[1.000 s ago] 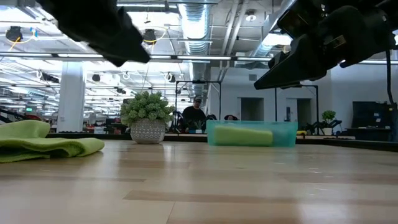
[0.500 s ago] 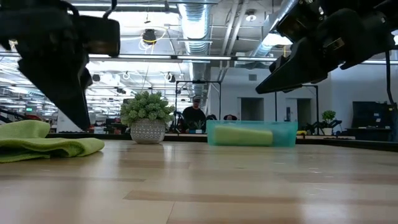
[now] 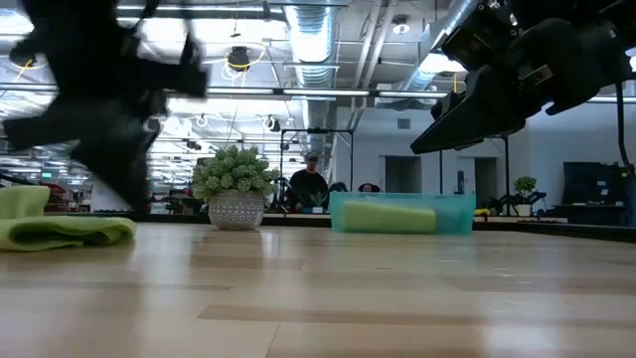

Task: Roll microfiber towels into tight, uniform cylinder then place into a basket
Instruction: Roll the green microfiber cloth

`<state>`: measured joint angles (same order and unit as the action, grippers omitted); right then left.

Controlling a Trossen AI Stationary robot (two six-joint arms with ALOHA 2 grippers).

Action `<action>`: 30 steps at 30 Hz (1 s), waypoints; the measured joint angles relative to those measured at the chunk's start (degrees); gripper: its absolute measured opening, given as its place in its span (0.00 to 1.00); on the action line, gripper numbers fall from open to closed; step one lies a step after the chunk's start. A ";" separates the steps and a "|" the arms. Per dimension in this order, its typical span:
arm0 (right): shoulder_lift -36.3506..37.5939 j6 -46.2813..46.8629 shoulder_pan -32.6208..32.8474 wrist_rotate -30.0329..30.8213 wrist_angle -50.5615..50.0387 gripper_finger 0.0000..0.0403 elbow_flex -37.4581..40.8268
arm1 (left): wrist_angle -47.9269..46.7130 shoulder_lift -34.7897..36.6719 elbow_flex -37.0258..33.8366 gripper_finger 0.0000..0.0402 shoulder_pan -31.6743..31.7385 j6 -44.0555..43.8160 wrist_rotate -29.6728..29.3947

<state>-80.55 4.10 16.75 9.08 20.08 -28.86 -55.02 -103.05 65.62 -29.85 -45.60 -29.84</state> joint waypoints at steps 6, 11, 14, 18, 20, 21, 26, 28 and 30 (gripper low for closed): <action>0.00 0.00 0.13 0.02 -0.75 0.33 0.00 | 3.33 0.02 8.49 0.01 -0.82 4.96 -14.15; 0.00 0.02 0.15 0.00 -0.85 0.33 0.00 | 10.50 -0.02 16.18 0.00 -4.98 15.00 -27.02; 0.00 0.04 0.13 0.00 -1.38 0.33 0.00 | 9.25 0.00 18.42 0.00 -6.97 14.95 -28.01; 0.00 0.04 0.13 0.01 -1.40 0.33 0.00 | 0.41 -0.06 17.86 0.00 -7.57 4.75 -22.24; 0.00 0.04 0.13 0.01 -1.40 0.33 0.00 | -4.40 -0.09 15.82 0.02 -6.84 -2.44 -17.65; 0.00 0.05 0.13 0.00 -1.35 0.33 0.00 | -6.90 -0.18 14.54 0.04 -6.29 -5.25 -15.10; 0.00 0.92 0.13 0.00 -1.22 0.33 0.00 | -9.16 -0.24 6.34 0.22 -3.48 -13.12 -5.19; 0.00 0.98 0.13 0.00 -1.25 0.33 0.00 | -7.96 -0.22 2.76 0.30 -2.17 -13.20 -1.63; 0.00 1.01 0.13 0.00 -1.25 0.33 0.00 | -5.30 -0.27 -0.90 0.37 -0.67 -12.33 2.30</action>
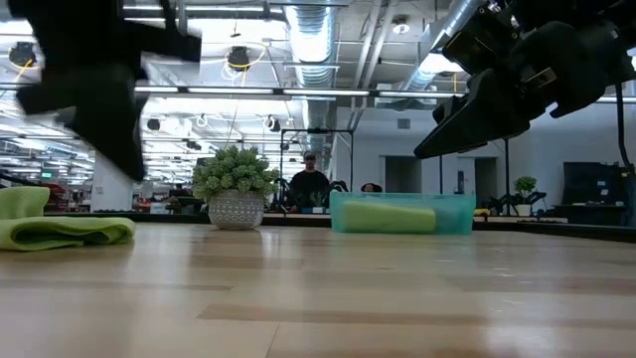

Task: Roll microfiber towels into tight, uniform cylinder then place into a basket
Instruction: Roll the green microfiber cloth

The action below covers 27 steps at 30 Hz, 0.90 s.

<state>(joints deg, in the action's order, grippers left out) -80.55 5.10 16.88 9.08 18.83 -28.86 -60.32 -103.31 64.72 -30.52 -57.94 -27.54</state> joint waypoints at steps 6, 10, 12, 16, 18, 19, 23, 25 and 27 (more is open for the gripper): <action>0.00 0.00 0.00 0.00 0.00 0.33 0.00 | 1.28 -0.01 -5.61 0.39 3.38 0.33 4.64; 0.00 0.04 0.02 0.00 -0.06 0.33 0.00 | 1.77 0.05 -7.11 0.25 5.00 4.98 6.38; 0.00 0.64 0.02 0.00 -0.10 0.33 0.00 | 2.95 0.08 -7.47 0.15 5.65 7.69 7.91; 0.00 0.94 0.02 0.00 -0.24 0.33 0.00 | 4.18 0.07 -5.81 0.02 5.63 9.96 6.15; 0.00 0.92 0.00 0.00 -0.24 0.33 0.00 | 4.76 0.13 -2.61 0.02 4.93 10.69 2.15; 0.00 0.93 0.00 0.00 -0.24 0.33 0.00 | 4.78 0.14 -0.58 0.01 4.34 11.36 -0.47; 0.00 0.92 0.00 0.00 -0.24 0.33 0.00 | 7.71 0.16 9.07 0.01 0.67 19.39 -12.77; 0.00 0.94 0.00 0.00 -0.27 0.33 0.00 | 10.51 0.18 13.79 0.00 -1.92 24.48 -21.18; 0.00 0.96 0.02 0.00 -0.42 0.33 0.00 | 13.30 0.26 17.19 0.00 -4.65 29.26 -29.77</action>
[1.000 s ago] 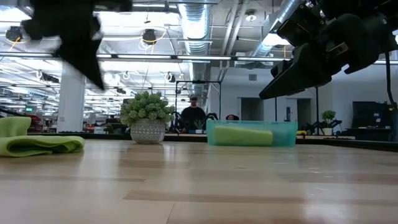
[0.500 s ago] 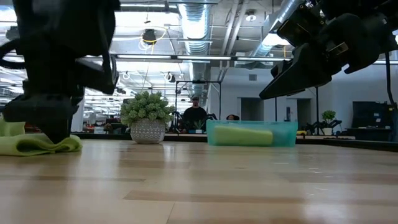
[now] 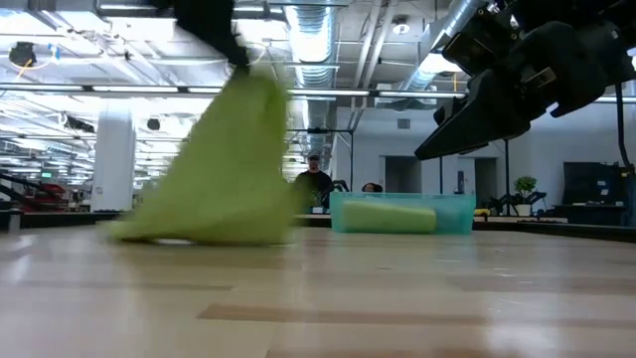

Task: Roll microfiber towels into tight, uniform cylinder then place into a basket
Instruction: Roll the green microfiber cloth

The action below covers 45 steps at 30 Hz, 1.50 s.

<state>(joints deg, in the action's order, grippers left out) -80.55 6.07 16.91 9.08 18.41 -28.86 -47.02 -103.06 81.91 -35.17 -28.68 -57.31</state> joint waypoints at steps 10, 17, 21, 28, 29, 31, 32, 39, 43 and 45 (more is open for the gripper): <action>-0.01 0.00 1.46 -0.02 -1.32 0.33 0.00 | 0.77 0.04 -10.65 0.03 -4.49 -14.83 -9.23; -1.01 0.02 1.49 -0.02 -0.04 0.33 0.00 | -13.68 -0.03 -15.87 0.21 -4.49 -35.67 1.47; -4.22 0.02 2.01 -0.24 4.67 0.33 0.00 | -32.31 -0.03 -12.33 0.33 -5.25 -50.38 7.46; -12.70 -1.55 2.10 -0.24 11.01 0.34 -0.14 | -23.52 -0.05 -10.97 0.44 -8.38 -42.35 3.06; -13.70 -1.84 2.08 -0.24 10.93 0.34 -0.48 | -18.03 -0.10 -11.49 0.44 -8.31 -37.31 3.01; -14.75 -2.00 2.08 -0.24 10.59 0.34 -0.95 | -7.01 -0.23 -13.03 0.44 -7.49 -27.04 3.11; -15.35 -2.02 2.08 -0.26 10.71 0.34 -1.48 | -1.39 -0.23 -13.88 0.44 -6.89 -22.32 3.14; -14.34 -2.05 2.37 -0.26 8.78 0.33 -2.93 | 22.35 -0.23 -18.09 0.42 1.03 -0.49 9.85; -12.47 -2.05 2.96 -0.32 5.52 0.33 -3.04 | 24.49 -0.23 -18.83 0.42 6.45 2.05 21.14; -11.49 -2.05 3.03 -0.37 3.49 0.33 -3.04 | 25.63 -0.23 -19.36 0.42 8.59 2.80 25.04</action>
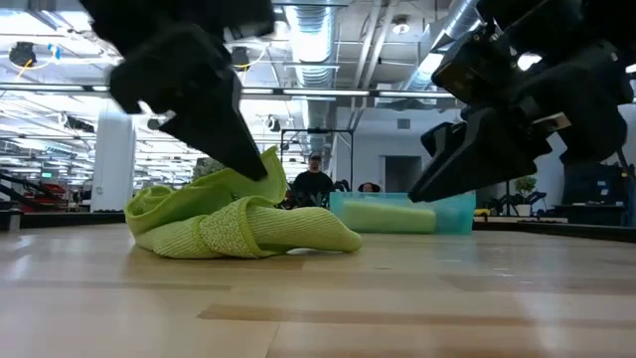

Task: Roll microfiber towels into tight, uniform cylinder then place into a basket
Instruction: Roll the green microfiber cloth

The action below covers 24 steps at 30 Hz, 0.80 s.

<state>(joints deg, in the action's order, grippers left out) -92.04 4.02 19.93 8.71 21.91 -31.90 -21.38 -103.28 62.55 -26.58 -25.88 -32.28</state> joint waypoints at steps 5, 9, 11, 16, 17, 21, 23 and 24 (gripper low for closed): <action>1.74 0.13 0.45 -0.92 -2.72 0.33 0.02 | 2.01 0.02 -1.39 0.33 3.68 1.23 4.78; 1.94 0.45 0.72 -1.37 -3.09 0.33 0.02 | 3.16 0.02 -1.56 0.14 4.91 2.93 4.23; 1.94 0.48 0.71 -1.37 -3.10 0.33 0.02 | 3.58 0.02 -0.16 0.04 4.88 5.08 3.14; 1.94 0.48 0.78 -1.37 -3.14 0.35 0.02 | -1.65 1.69 10.69 0.01 1.67 9.08 -6.04; 1.94 0.48 0.97 -1.37 -3.17 0.36 0.02 | -3.79 2.05 13.67 0.01 0.43 10.07 -9.14; 2.95 -0.45 1.59 -1.37 -6.87 0.41 0.04 | -11.13 2.20 24.19 0.00 -5.43 15.30 -22.94; 4.74 -0.77 1.85 -0.89 -11.84 0.44 -0.61 | -12.05 2.22 26.26 0.00 -7.66 16.41 -26.24; 6.09 -0.09 1.96 0.01 -15.04 0.45 -1.07 | -12.32 2.23 26.40 0.00 -8.54 16.45 -27.13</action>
<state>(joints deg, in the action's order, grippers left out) -85.96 3.93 21.89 8.72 6.87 -32.97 -33.70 -101.06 88.95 -35.12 -9.43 -59.40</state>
